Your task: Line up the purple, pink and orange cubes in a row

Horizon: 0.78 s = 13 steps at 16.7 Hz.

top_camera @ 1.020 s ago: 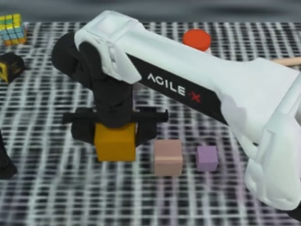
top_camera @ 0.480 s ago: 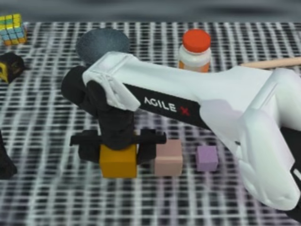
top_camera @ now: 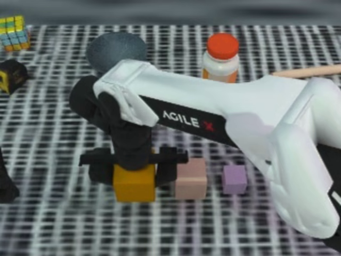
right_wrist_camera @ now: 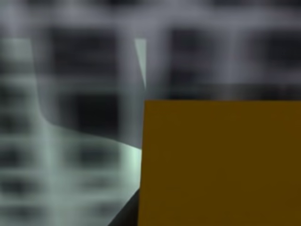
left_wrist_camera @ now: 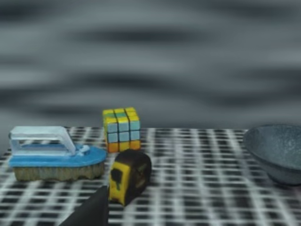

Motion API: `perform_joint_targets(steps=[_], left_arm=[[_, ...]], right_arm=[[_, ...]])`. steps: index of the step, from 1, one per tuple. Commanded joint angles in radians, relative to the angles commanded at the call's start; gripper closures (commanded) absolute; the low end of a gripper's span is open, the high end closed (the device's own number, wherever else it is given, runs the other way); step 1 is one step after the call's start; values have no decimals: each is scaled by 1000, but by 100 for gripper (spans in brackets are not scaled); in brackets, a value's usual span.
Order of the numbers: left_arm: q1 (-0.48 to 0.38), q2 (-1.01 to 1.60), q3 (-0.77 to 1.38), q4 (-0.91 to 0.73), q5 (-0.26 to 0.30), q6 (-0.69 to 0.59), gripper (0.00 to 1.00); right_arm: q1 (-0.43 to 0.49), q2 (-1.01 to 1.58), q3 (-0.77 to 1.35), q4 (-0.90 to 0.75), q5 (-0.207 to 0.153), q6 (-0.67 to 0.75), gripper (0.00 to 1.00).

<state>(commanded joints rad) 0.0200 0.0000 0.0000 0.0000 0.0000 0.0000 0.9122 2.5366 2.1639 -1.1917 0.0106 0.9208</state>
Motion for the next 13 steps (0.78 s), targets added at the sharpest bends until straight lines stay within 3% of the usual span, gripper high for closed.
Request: perform_joint_targets(steps=[8,13], left_arm=[[0,0,0,0,0,0,0],[0,0,0,0,0,0,0]], right_arm=[[0,0,0,0,0,0,2],[0,0,0,0,0,0,0]])
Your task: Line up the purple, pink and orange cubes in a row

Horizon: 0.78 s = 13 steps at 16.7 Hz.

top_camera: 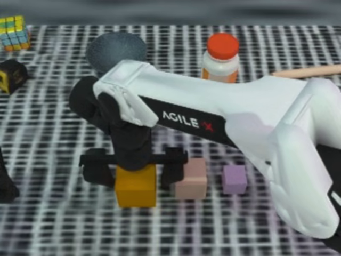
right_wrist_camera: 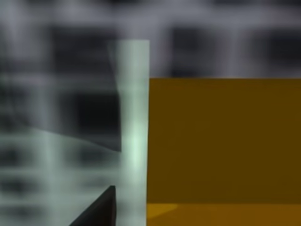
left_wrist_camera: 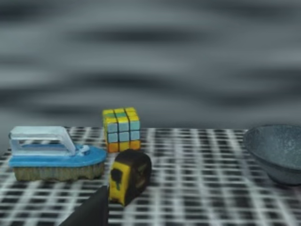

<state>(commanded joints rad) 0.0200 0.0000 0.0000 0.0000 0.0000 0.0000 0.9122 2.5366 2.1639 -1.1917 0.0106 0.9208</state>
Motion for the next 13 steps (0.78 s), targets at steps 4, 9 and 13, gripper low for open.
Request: perform_joint_targets(steps=[4,9,13], left_arm=[[0,0,0,0,0,0,0],[0,0,0,0,0,0,0],[0,0,0,0,0,0,0]], right_arm=[[-2,0,0,0,0,0,0],[1,4,119,-118,0,4,0],[7,2,262,-263,0,1,0]])
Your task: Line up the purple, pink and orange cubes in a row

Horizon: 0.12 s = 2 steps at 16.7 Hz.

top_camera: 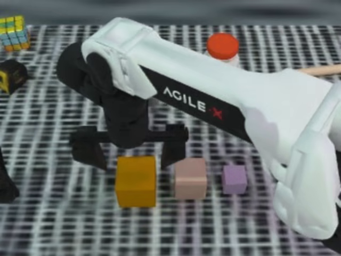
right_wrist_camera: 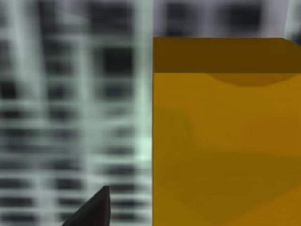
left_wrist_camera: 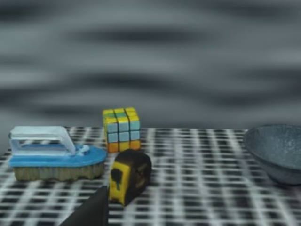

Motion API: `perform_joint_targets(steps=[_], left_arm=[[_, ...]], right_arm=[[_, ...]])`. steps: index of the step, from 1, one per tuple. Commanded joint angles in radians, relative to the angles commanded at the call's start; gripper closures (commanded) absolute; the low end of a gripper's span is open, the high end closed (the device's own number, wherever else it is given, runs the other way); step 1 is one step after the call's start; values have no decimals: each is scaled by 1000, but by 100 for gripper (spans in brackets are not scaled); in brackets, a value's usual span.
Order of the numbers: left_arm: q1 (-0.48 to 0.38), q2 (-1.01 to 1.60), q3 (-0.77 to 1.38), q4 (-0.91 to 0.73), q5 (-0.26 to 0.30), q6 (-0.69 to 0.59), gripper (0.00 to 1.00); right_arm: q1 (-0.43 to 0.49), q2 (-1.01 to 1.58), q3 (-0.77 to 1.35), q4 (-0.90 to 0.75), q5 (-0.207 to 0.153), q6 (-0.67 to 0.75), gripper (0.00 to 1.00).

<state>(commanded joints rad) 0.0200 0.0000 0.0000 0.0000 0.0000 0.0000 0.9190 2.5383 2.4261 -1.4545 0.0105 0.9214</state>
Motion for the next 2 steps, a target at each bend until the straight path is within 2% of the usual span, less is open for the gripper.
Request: perform_joint_targets(steps=[2], left_arm=[[0,0,0,0,0,0,0]], right_arm=[[0,-2,14,-14,0,-1,0]])
